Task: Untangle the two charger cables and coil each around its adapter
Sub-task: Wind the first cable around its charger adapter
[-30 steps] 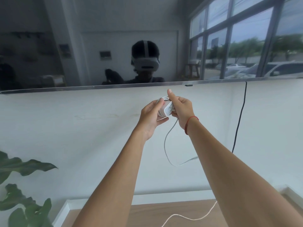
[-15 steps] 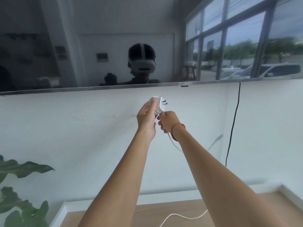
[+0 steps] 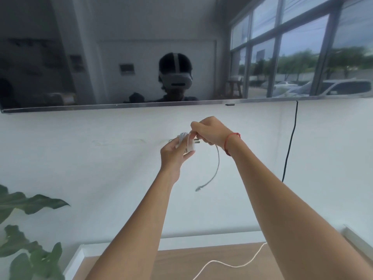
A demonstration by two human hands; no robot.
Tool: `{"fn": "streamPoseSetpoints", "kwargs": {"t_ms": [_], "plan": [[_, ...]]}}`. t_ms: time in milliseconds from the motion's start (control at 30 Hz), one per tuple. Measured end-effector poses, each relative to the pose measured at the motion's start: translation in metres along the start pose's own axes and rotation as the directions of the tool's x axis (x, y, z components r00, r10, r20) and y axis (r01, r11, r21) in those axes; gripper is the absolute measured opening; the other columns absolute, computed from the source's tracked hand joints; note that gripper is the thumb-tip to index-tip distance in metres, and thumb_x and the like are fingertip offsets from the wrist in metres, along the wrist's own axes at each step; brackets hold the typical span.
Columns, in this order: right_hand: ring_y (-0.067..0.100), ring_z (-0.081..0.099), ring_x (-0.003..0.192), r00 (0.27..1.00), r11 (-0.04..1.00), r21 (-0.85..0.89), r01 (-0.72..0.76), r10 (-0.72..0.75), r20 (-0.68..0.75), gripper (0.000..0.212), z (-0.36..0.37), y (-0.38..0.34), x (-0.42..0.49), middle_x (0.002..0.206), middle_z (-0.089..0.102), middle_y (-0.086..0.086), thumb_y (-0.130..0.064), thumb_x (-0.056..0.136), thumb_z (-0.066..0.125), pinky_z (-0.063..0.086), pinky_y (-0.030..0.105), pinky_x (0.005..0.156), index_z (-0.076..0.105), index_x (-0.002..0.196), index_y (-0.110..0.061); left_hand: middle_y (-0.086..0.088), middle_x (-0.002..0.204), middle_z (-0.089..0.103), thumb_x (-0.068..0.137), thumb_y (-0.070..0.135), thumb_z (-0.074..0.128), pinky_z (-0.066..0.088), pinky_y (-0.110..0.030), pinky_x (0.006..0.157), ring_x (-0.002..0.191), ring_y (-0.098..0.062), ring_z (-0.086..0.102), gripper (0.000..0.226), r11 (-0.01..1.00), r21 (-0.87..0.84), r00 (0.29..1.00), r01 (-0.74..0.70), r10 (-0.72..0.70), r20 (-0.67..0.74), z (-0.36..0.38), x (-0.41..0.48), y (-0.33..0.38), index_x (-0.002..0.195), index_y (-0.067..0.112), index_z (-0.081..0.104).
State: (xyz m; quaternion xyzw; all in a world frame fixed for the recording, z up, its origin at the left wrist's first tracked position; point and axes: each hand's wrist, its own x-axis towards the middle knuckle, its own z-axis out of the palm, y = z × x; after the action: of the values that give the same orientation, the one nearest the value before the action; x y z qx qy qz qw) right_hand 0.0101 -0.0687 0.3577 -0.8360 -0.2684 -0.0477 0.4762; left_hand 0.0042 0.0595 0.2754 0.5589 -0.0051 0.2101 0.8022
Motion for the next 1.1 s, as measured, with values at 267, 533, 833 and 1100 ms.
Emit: {"fn": "streamPoseSetpoints", "kwargs": {"t_ms": [267, 533, 833, 1100], "plan": [[-0.001, 0.044, 0.043, 0.979, 0.992, 0.074, 0.099, -0.084, -0.186, 0.029, 0.009, 0.012, 0.011, 0.054, 0.052, -0.01, -0.016, 0.09, 0.051, 0.035, 0.008, 0.043, 0.072, 0.074, -0.004, -0.011, 0.108, 0.071, 0.084, 0.03, 0.074, 0.058, -0.035, 0.084, 0.107, -0.025, 0.067, 0.033, 0.999, 0.04, 0.992, 0.012, -0.018, 0.129, -0.002, -0.006, 0.022, 0.107, 0.006, 0.071], [0.009, 0.044, 0.053, 0.957, 0.931, 0.364, 0.013, 0.094, -0.274, 0.019, 0.028, 0.048, 0.01, 0.07, 0.058, -0.005, -0.031, 0.091, 0.06, 0.037, 0.018, 0.047, 0.069, 0.088, -0.015, -0.007, 0.115, 0.068, 0.094, 0.033, 0.06, 0.049, -0.041, 0.099, 0.113, -0.027, 0.064, 0.028, 1.0, 0.012, 0.983, 0.029, -0.03, 0.183, -0.007, -0.001, 0.031, 0.114, 0.015, 0.067], [0.016, 0.042, 0.05, 0.977, 0.984, 0.1, -0.145, 0.126, 0.17, 0.019, 0.079, 0.056, -0.001, 0.067, 0.051, 0.001, -0.016, 0.095, 0.045, 0.04, 0.014, 0.039, 0.063, 0.098, -0.012, 0.002, 0.081, 0.065, 0.083, 0.039, 0.072, 0.043, -0.026, 0.063, 0.077, -0.016, 0.056, 0.013, 0.994, 0.105, 0.988, -0.029, 0.044, -0.147, 0.003, -0.001, 0.012, 0.086, 0.026, 0.073], [0.015, 0.064, 0.073, 0.888, 0.927, -0.366, -0.078, 0.232, 0.398, 0.024, 0.038, 0.029, 0.005, 0.087, 0.07, -0.002, -0.027, 0.084, 0.058, 0.056, 0.032, 0.083, 0.071, 0.093, -0.01, -0.001, 0.069, 0.063, 0.085, 0.019, 0.071, 0.052, -0.025, 0.069, 0.063, -0.016, 0.057, 0.008, 0.963, 0.266, 0.993, -0.035, 0.065, -0.103, -0.028, -0.005, -0.021, 0.083, 0.011, 0.072]]}}
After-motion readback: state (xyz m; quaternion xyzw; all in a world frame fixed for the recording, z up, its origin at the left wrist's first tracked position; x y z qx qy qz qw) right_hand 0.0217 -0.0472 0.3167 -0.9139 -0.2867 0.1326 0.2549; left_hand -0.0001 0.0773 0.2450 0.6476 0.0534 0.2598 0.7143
